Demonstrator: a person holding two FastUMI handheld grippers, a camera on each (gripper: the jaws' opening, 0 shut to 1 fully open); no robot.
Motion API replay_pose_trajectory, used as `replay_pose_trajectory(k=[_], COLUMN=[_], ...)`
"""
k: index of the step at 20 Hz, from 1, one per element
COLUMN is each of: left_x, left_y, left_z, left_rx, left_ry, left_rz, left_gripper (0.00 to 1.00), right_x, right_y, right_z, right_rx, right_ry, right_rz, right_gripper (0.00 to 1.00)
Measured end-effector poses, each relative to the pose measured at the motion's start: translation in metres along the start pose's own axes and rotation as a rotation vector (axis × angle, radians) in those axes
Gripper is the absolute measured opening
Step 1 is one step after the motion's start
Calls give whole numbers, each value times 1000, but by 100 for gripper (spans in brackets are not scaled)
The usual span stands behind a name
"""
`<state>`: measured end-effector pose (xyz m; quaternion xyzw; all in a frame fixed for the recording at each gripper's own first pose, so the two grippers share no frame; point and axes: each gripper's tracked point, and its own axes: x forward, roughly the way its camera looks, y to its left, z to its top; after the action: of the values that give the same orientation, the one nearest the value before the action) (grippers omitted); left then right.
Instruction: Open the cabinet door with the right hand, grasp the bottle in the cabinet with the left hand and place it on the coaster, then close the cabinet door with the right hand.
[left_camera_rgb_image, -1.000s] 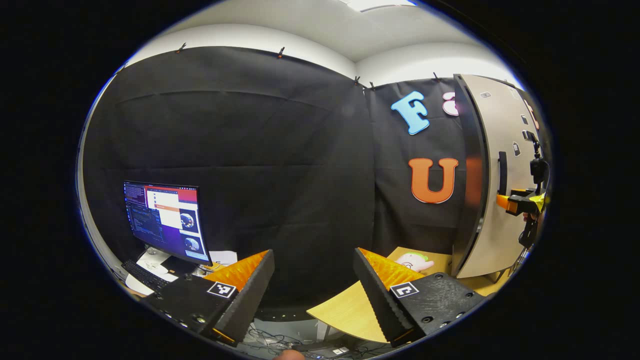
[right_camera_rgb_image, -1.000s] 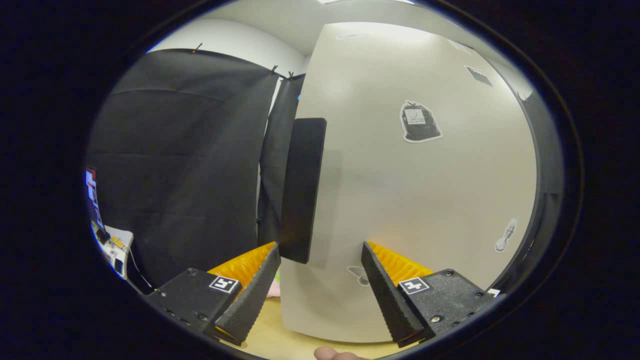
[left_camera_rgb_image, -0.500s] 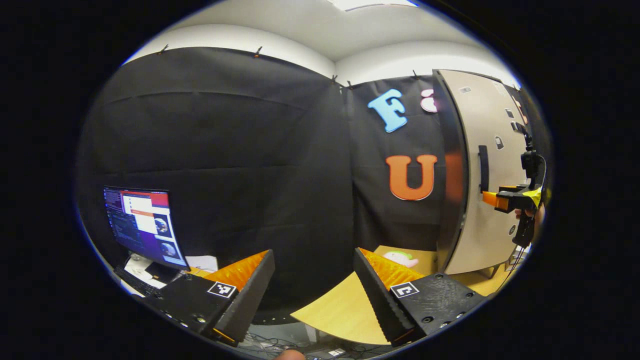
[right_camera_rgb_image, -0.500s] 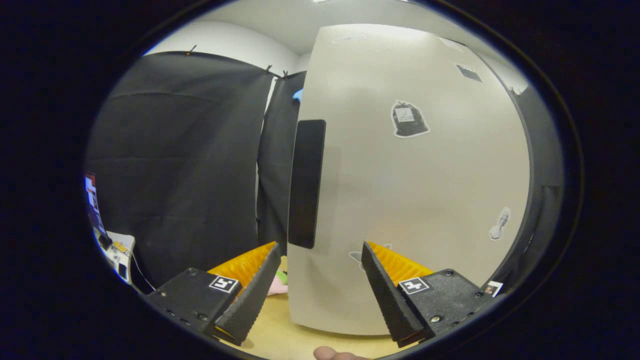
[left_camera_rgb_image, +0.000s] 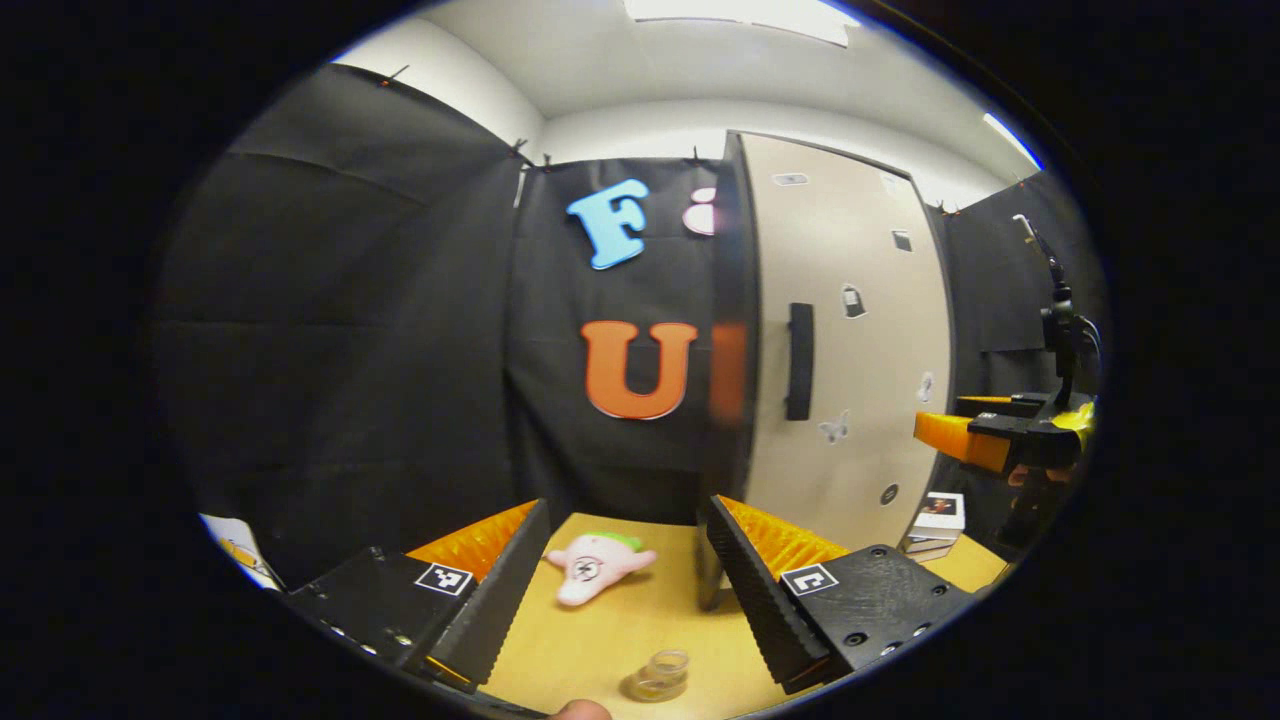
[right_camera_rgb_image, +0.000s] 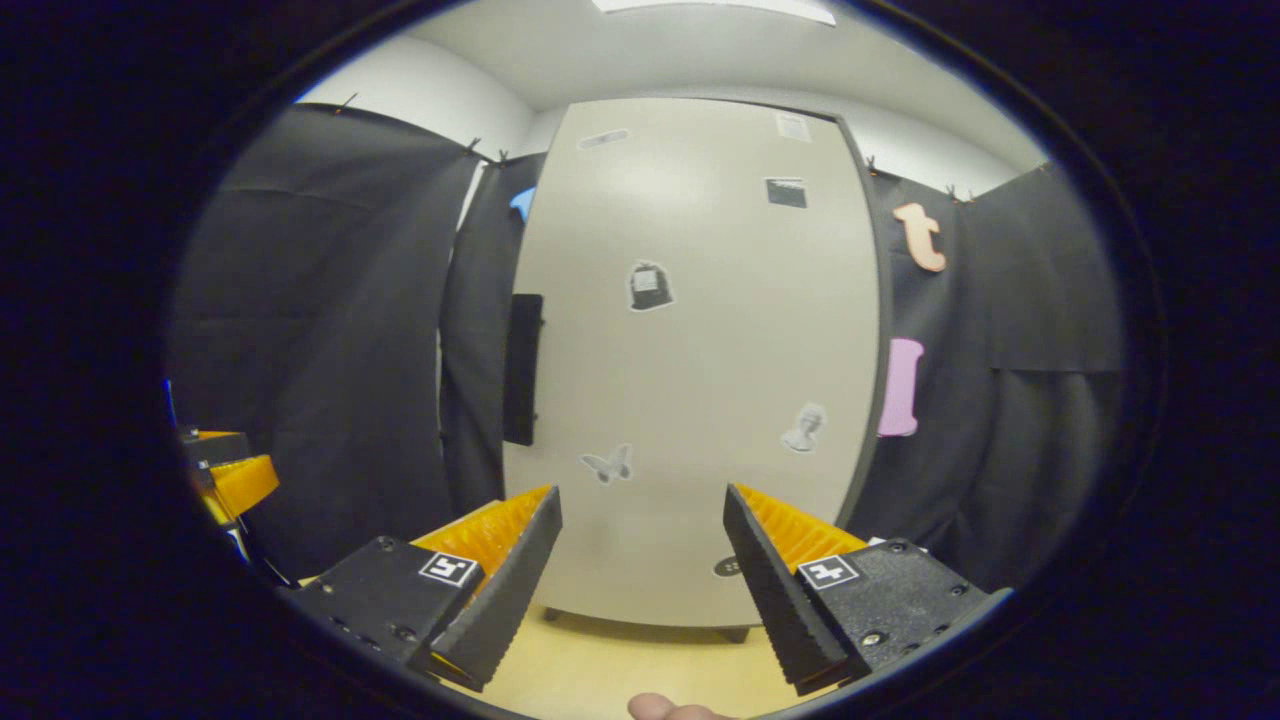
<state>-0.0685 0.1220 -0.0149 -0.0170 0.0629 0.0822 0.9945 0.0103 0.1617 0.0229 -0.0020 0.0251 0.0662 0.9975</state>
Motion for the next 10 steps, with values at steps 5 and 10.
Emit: replay_pose_trajectory(k=[5, 10], left_x=[40, 46], left_y=[-89, -141], left_z=[12, 24], left_rx=[-22, 1], left_ry=[-9, -30], left_rz=[-144, -174], left_gripper=[96, 96], right_x=[-25, -28], right_y=[-74, -108], right_z=[-9, -31], right_rx=[53, 152], right_ry=[22, 75], right_rz=[-206, -320], right_gripper=[100, 100])
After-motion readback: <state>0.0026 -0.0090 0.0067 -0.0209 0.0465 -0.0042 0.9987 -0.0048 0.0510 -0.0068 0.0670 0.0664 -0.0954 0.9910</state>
